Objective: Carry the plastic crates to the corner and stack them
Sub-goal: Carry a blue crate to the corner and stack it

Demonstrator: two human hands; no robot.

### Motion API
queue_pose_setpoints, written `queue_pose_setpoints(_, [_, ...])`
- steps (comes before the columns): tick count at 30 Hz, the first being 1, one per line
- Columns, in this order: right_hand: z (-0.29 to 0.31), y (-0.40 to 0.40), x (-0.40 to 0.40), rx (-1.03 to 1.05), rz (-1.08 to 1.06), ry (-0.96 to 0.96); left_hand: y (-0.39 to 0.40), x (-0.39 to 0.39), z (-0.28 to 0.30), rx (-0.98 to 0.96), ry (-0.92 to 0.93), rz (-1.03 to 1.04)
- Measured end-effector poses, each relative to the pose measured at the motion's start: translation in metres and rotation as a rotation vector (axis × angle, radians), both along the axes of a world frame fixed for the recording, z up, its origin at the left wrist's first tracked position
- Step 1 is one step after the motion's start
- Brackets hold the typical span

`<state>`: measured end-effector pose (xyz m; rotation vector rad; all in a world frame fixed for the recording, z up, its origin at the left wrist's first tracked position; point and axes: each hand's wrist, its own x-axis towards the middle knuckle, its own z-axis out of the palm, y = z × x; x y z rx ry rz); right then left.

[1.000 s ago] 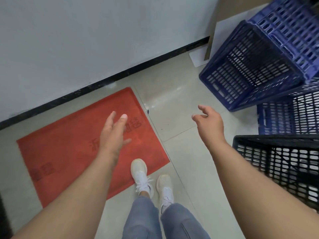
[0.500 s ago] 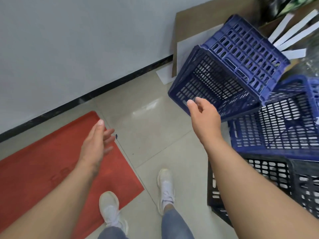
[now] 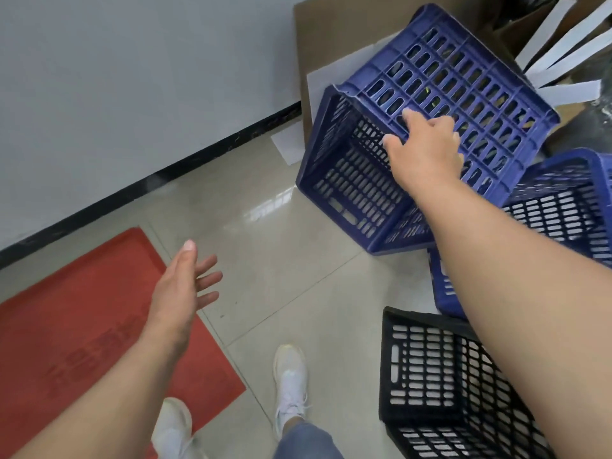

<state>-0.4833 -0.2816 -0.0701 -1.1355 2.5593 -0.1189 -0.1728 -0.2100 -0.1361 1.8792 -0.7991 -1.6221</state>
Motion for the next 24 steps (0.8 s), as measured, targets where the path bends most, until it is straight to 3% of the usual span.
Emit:
queue_pose_setpoints(4, [-0.021, -0.012, -0.012, 0.154, -0.014, 0.054, -0.007, 0.000, -0.016, -0.001, -0.015, 0.014])
queue_pose_setpoints(19, [-0.048, -0.008, -0.026, -0.002, 0.179, 0.174, 0.002, 0.009, -0.041, 0.044, -0.009, 0.086])
queue_pose_setpoints(24, [-0.052, 0.001, 0.003, -0.040, 0.213, 0.191, 0.011, 0.027, -0.040, 0.047, -0.012, 0.113])
